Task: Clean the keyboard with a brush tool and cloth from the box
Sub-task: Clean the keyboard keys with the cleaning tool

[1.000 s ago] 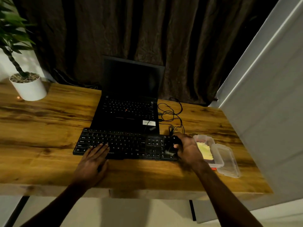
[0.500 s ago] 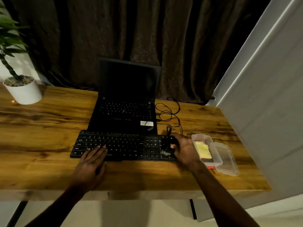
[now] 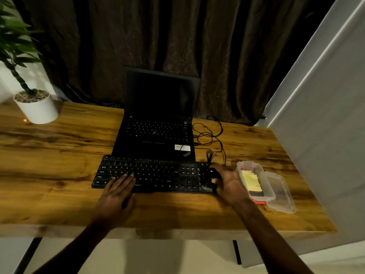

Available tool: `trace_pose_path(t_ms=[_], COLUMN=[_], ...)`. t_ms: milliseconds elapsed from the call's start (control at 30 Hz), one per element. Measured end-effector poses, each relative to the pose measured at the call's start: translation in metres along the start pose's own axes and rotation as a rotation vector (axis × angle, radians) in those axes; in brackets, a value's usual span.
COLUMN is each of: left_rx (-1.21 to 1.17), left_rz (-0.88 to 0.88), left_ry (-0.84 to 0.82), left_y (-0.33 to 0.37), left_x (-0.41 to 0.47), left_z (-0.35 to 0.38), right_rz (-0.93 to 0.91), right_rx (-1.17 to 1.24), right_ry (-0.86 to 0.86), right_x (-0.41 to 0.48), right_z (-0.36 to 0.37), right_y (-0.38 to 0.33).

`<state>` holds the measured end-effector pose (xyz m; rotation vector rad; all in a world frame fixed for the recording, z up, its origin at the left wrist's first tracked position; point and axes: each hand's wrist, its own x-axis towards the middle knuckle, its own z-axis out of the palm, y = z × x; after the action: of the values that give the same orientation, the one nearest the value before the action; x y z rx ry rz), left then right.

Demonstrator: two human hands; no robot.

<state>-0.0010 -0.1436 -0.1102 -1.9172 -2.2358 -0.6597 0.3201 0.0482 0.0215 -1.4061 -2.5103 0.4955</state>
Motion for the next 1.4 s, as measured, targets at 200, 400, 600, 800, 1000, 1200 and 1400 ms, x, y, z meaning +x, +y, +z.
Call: trace_pose_path(t_ms=[200, 400, 600, 800, 1000, 1200, 1400], left_rx=[0.006, -0.036, -0.132, -0.245, -0.554, -0.782, -1.202], left_rz=[0.001, 0.039, 0.027, -0.252, -0.303, -0.378, -0.612], left_ry=[-0.002, 0.066, 0.107, 0.205, 0.277, 0.215, 0.167], left_y=[0.002, 0.003, 0.003, -0.014, -0.027, -0.020, 0.035], left_x=[0.000, -0.001, 0.000, -0.003, -0.012, -0.012, 0.002], left_z=[-0.001, -0.001, -0.002, -0.005, -0.018, -0.039, -0.056], right_rz=[0.012, -0.096, -0.184, -0.214, -0.088, 0.253, 0.506], right_rx=[-0.068, -0.126, -0.094, -0.019, 0.283, 0.815, 1.437], right_ry=[-0.035, -0.096, -0.120, -0.116, -0.049, 0.169, 0.226], right_x=[0.003, 0.013, 0.029, 0.043, 0.049, 0.019, -0.027], right_z=[0.000, 0.024, 0.049, 0.073, 0.091, 0.103, 0.119], right_y=[-0.016, -0.083, -0.139, -0.186, -0.207, -0.202, -0.194])
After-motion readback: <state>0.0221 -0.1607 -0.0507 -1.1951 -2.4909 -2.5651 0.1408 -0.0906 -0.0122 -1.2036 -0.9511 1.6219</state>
